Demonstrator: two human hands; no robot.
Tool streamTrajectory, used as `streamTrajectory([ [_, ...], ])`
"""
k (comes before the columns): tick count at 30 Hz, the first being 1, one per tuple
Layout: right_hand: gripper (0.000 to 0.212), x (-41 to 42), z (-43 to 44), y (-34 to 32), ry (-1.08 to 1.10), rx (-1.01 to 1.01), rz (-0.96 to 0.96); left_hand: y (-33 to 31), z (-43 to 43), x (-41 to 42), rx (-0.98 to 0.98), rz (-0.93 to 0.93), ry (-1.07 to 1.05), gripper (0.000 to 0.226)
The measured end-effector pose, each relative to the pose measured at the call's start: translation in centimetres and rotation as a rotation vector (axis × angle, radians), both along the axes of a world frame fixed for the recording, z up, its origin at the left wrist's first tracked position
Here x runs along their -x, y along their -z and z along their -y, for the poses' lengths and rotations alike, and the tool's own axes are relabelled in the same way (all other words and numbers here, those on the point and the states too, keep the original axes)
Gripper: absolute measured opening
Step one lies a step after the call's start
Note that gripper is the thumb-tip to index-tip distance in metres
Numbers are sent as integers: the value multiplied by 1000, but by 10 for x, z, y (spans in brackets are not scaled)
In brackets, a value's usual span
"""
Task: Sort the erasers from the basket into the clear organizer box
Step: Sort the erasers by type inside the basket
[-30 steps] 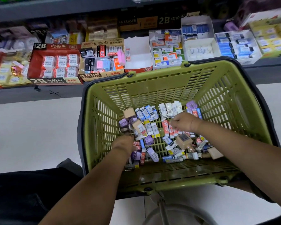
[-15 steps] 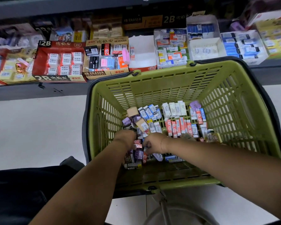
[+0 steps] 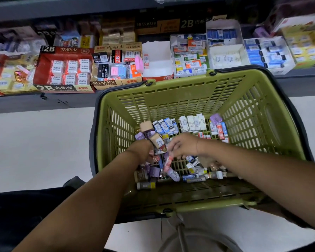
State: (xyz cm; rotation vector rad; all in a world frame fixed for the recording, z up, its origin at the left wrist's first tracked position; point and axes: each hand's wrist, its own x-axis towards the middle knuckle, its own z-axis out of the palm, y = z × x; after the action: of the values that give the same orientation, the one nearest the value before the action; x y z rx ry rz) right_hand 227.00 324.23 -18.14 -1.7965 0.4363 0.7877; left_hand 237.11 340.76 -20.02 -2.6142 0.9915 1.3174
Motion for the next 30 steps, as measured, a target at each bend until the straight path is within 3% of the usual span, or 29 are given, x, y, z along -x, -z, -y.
streamTrajectory([
  [4,15,-1,71,-14,183,-12,-68,-16,14,-8,108,-105,-95,33],
  [9,13,14,120,4,421,193,-41,-26,42,1,306,-341,-469,28],
  [13,9,23,109,27,346,377,-20,-18,63,21,367,-473,-646,26],
  [17,31,28,101,41,413,369,36,-5,69,36,382,-550,-810,19],
  [20,7,28,103,43,444,325,-62,3,69,40,363,-523,-815,19],
  [22,18,31,103,43,379,350,-105,6,69,41,354,-518,-805,20],
  [25,28,39,96,43,396,218,-119,9,74,44,368,-545,-837,19],
  [30,35,39,98,39,351,313,-78,6,91,51,401,-608,-853,11],
])
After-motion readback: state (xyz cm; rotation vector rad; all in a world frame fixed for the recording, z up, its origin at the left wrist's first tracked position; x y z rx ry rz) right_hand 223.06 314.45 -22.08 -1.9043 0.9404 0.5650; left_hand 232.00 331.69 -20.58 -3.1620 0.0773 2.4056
